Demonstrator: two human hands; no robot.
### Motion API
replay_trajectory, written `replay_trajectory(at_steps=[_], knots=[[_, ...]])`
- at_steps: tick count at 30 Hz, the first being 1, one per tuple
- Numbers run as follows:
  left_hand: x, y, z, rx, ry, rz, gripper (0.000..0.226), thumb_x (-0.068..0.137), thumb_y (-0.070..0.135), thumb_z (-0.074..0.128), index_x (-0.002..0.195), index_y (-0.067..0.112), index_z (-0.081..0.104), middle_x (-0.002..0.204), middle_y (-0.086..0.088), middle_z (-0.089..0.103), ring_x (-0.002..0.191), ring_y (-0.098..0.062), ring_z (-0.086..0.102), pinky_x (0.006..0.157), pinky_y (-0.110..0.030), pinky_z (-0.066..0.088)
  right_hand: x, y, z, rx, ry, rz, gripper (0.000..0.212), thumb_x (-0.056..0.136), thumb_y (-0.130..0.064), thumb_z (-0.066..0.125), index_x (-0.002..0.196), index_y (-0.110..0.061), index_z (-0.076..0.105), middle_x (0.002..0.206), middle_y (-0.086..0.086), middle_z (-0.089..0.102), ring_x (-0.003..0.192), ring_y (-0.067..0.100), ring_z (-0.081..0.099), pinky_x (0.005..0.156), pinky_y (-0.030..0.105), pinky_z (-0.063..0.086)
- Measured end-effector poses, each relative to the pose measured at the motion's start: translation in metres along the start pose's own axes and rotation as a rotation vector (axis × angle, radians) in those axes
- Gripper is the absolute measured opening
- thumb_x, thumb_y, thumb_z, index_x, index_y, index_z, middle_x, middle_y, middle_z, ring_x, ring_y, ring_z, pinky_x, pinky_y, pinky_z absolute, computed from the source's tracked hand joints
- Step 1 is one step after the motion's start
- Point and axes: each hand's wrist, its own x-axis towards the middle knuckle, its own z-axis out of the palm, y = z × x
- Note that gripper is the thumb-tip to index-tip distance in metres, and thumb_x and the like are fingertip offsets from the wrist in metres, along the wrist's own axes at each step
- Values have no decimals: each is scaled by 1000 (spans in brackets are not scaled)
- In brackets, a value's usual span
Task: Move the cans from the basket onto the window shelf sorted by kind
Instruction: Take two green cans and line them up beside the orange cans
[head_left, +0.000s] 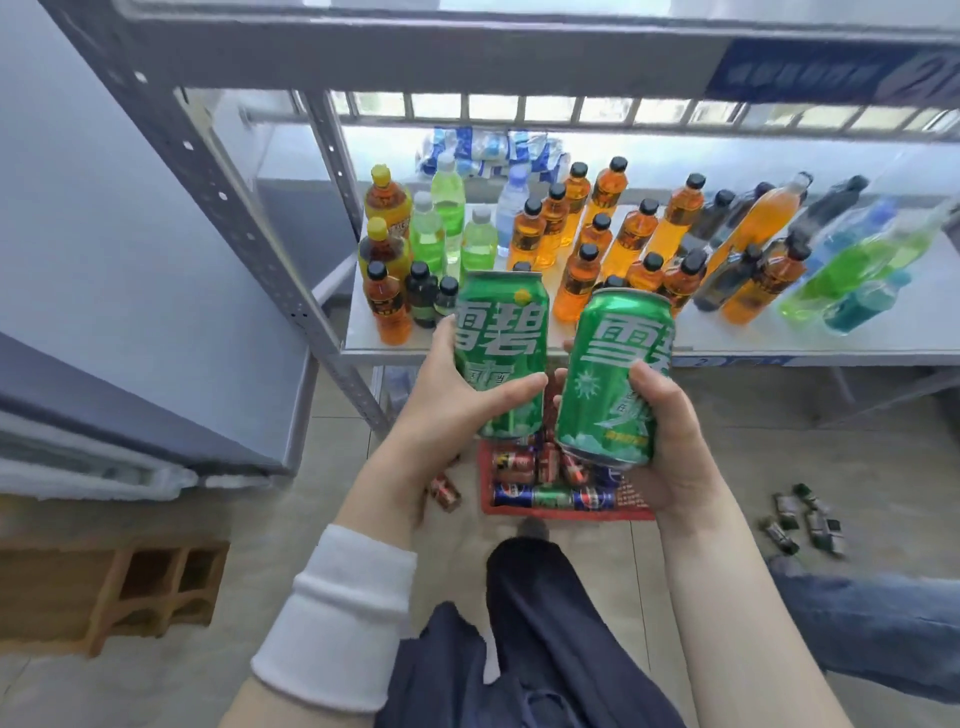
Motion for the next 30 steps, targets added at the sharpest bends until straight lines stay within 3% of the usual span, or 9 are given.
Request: replay_trajectory(at_steps=[4,9,13,19,23,26,30], knots=[[31,50,19,-4,92,82,90,51,48,81,129,28,40,121,7,58,114,-10,55,102,-40,43,27,-63,-6,-82,-57,-73,101,50,-53,83,129,-3,47,114,21,60,99,33,62,80,47,52],[58,107,33,-29,167,153,75,48,47,78,114,32,46,109,9,63,103,-5,61,96,-36,48,55,-124,-12,-146,-155,-120,88,57,-50,80,126,-6,52,120,25,59,108,42,58,90,61,44],[79,143,29,-36,140,209,77,48,48,80,115,31,48,100,13,68,96,-3,64,87,-29,50,78,-165,-1,-312,-160,-236,87,52,-57,79,119,-5,55,103,14,69,93,31,67,71,39,56],[112,189,24,2,131,330,74,55,32,85,118,25,47,100,11,67,90,3,64,71,-11,50,116,-212,12,-411,-178,-344,79,49,-49,79,114,-10,58,98,7,72,90,25,69,68,35,56],[148,207,17,43,148,382,62,66,16,80,119,16,47,106,1,65,94,-4,64,73,-16,53,142,-239,21,-444,-165,-406,73,48,-44,77,113,-16,56,98,3,72,91,22,69,68,31,56],[178,218,5,45,131,409,62,67,15,78,120,16,46,109,0,64,98,-8,63,78,-22,54,166,-256,26,-480,-136,-445,73,50,-43,73,116,-18,53,102,2,70,96,21,67,75,36,56],[223,231,-14,57,121,437,68,60,15,84,117,11,47,109,-2,65,100,-10,64,80,-25,54,202,-273,36,-507,-127,-466,76,48,-38,75,116,-19,50,102,0,69,97,17,67,77,33,55]])
